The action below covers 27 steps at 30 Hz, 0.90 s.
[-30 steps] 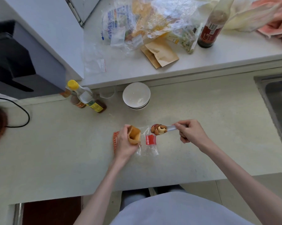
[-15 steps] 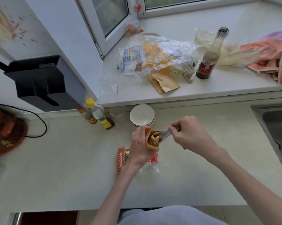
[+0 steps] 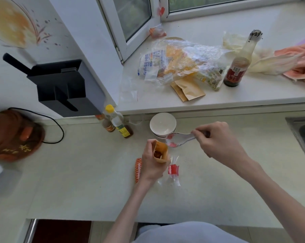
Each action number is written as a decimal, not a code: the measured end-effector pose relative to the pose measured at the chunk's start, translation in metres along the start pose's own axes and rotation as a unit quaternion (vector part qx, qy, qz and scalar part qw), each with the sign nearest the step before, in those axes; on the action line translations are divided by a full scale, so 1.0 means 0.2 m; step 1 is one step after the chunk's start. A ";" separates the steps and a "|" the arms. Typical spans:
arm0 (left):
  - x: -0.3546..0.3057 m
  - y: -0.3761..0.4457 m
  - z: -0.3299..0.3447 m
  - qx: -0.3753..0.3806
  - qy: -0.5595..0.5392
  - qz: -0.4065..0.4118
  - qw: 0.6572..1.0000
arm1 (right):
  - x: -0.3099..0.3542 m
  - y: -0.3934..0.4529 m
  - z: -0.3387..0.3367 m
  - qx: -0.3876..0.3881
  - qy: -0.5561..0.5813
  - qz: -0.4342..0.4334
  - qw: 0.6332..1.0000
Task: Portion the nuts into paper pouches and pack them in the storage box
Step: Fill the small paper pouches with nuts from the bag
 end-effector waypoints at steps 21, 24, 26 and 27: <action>0.37 -0.16 -0.23 0.022 -0.024 -0.083 0.996 | -0.68 0.03 0.41 0.020 -0.079 0.144 0.986; 0.58 -0.28 -0.24 0.050 -0.005 -0.174 0.983 | -0.85 0.01 0.55 0.051 -0.095 0.191 0.976; 0.71 -0.37 -0.24 0.062 -0.003 -0.234 0.970 | -0.91 0.01 0.62 0.061 -0.104 0.208 0.971; 0.77 -0.40 -0.24 0.066 -0.006 -0.255 0.965 | -0.93 0.01 0.65 0.064 -0.109 0.211 0.969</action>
Point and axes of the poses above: each hand's wrist, its own y-axis towards the middle knuckle, its own z-axis out of the palm, x = y × z, the point moved 7 cm from there along y, towards the middle knuckle, and after that the axes turned 9 degrees about z, right-handed, at the moved point
